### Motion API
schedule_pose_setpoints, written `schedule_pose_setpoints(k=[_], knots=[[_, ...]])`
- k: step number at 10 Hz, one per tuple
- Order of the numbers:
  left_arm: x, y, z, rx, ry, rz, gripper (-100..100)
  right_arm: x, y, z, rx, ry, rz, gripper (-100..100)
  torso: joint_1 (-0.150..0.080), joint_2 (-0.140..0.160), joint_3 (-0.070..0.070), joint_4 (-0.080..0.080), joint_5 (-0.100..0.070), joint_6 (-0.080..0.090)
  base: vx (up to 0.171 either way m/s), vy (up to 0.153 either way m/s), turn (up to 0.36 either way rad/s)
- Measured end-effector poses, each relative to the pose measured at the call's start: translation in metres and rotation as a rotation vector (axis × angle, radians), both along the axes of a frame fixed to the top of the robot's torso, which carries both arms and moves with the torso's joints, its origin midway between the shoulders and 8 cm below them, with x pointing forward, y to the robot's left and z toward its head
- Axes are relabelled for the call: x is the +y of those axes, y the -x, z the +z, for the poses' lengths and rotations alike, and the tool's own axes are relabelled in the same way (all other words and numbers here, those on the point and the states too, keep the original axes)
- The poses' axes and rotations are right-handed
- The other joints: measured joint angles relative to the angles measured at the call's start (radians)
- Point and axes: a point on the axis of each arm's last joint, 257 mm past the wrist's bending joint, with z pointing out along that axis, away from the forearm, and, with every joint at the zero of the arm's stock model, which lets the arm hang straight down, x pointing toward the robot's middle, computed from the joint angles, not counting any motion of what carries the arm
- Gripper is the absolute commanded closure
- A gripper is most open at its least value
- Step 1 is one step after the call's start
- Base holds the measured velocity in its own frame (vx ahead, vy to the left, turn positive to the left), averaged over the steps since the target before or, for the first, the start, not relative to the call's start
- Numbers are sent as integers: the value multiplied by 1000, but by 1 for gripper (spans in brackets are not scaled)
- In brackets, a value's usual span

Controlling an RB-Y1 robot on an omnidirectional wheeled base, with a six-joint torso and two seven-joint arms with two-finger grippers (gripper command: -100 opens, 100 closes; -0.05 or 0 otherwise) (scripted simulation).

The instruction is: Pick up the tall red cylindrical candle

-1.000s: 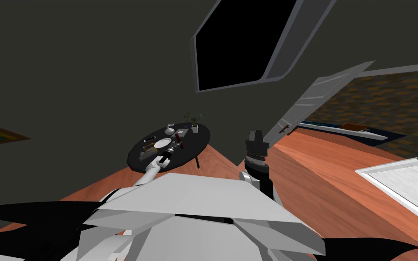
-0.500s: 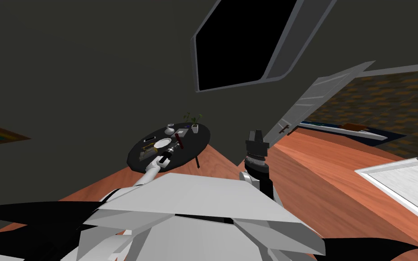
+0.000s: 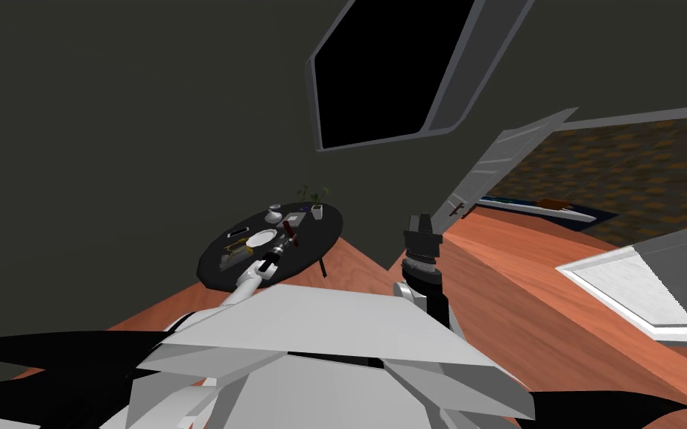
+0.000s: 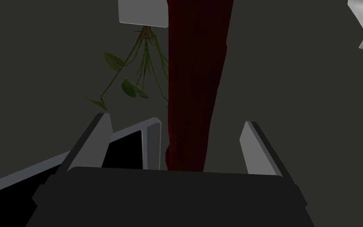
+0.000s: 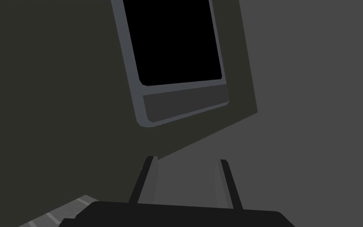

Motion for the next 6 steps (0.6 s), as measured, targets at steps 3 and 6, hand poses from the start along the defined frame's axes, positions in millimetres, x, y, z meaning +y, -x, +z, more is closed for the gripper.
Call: schedule_pose_setpoints(k=[3,6], knots=[[18,25,-16,14,-4,44,-100,0,0,0,0,0,0,0,0,0,0,0,0,0,4,8,-142],[29,41,-28,25,-6,78,-100,0,0,0,0,0,0,0,0,0,0,0,0,0,4,8,-70]])
